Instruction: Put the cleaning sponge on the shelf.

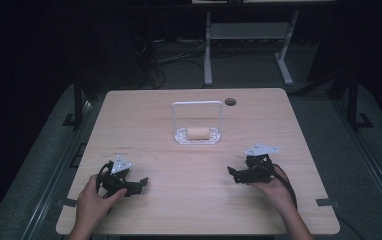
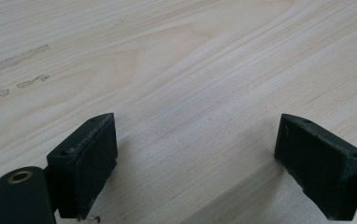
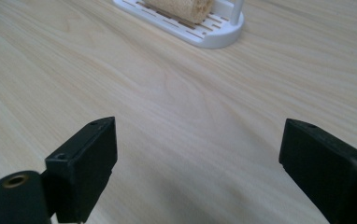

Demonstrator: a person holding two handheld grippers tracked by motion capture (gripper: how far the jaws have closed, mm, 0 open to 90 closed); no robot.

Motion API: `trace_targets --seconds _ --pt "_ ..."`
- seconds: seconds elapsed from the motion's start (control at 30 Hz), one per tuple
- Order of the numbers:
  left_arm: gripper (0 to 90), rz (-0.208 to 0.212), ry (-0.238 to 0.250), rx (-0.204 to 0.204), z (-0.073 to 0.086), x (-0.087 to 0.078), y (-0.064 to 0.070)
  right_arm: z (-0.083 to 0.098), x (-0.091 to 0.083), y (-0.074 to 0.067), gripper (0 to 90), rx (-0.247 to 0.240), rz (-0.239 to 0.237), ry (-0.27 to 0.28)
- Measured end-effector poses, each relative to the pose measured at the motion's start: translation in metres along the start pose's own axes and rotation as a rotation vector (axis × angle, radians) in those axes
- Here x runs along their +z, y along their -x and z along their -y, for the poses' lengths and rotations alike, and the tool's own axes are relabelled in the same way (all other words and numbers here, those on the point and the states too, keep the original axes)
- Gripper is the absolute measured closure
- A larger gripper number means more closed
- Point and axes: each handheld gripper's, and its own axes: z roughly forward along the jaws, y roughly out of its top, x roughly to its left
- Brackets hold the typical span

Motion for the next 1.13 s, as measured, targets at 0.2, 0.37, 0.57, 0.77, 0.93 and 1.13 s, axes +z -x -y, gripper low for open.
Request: trace_targets --seconds 0.2,0.37,0.57,0.77,0.93,1.13 --pt "12.6 0.0 0.0 0.0 0.0 0.0 0.0 0.014 -0.011 0.001 9.2 0.005 0.015 0.01" --pt "12.6 0.0 0.0 0.0 0.0 0.0 0.0 0.028 -0.019 0.005 8.0 0.022 0.027 0.006" --pt "12.6 0.0 0.0 0.001 0.0 0.0 0.0 0.045 -0.026 0.01 8.0 0.039 0.042 -0.006" --pt "12.7 0.0 0.0 0.0 0.0 0.0 0.0 0.056 -0.027 0.012 8.0 0.048 0.054 -0.023" --pt "12.6 0.0 0.0 0.0 0.0 0.0 0.0 0.062 -0.025 0.013 8.0 0.052 0.057 -0.045" --pt "12.7 0.0 -0.001 0.0 0.0 0.0 0.0 0.063 -0.025 0.013 7.8 0.058 0.058 -0.065"
